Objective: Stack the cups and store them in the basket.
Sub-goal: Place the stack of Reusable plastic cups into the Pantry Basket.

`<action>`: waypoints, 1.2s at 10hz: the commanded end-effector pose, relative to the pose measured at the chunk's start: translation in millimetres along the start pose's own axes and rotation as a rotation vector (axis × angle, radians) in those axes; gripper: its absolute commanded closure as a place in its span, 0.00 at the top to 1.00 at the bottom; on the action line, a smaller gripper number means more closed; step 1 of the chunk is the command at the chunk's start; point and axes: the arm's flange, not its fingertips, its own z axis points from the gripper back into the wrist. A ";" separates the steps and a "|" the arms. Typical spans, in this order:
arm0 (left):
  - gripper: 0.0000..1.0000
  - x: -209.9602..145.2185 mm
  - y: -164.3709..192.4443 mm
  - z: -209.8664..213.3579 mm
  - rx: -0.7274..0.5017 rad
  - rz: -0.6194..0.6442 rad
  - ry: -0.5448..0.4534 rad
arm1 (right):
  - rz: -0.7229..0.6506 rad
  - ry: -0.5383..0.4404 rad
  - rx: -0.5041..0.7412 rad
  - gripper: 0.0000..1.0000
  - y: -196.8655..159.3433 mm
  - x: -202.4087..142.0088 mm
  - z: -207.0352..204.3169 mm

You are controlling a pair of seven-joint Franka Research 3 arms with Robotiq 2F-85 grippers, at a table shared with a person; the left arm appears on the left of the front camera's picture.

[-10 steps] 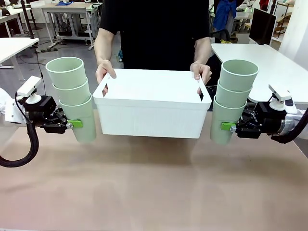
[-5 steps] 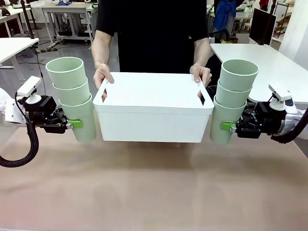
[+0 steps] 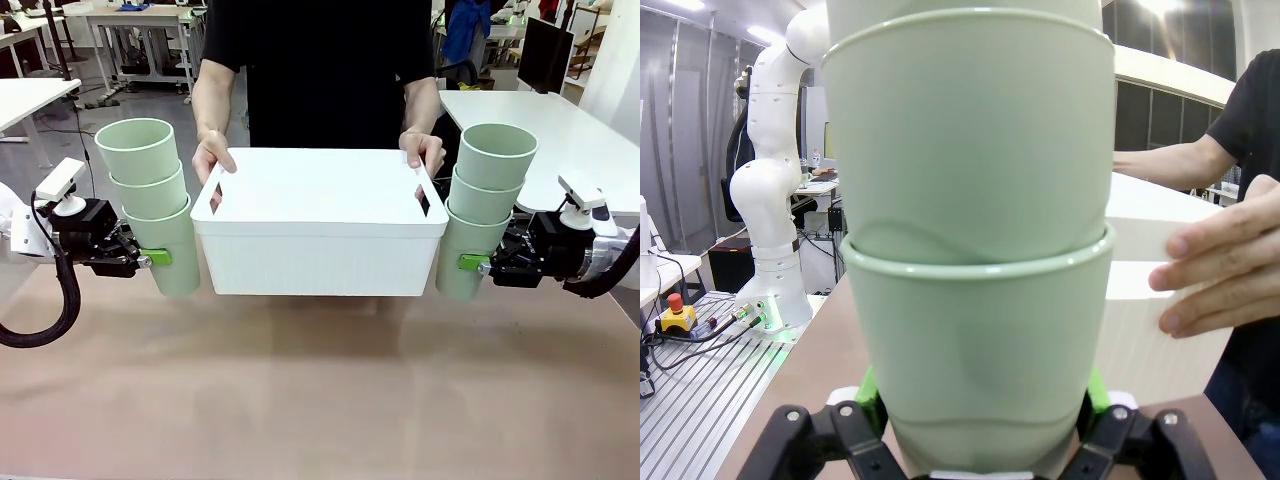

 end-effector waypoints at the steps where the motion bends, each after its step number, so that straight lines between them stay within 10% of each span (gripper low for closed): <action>1: 0.87 4.5 0.5 -0.8 0.000 -0.013 -0.006 | 0.012 0.000 0.001 0.87 0.0 3.1 -1.2; 12: 0.87 0.0 0.0 0.0 0.000 0.000 0.000 | 0.012 0.000 0.001 0.87 0.0 3.1 -1.2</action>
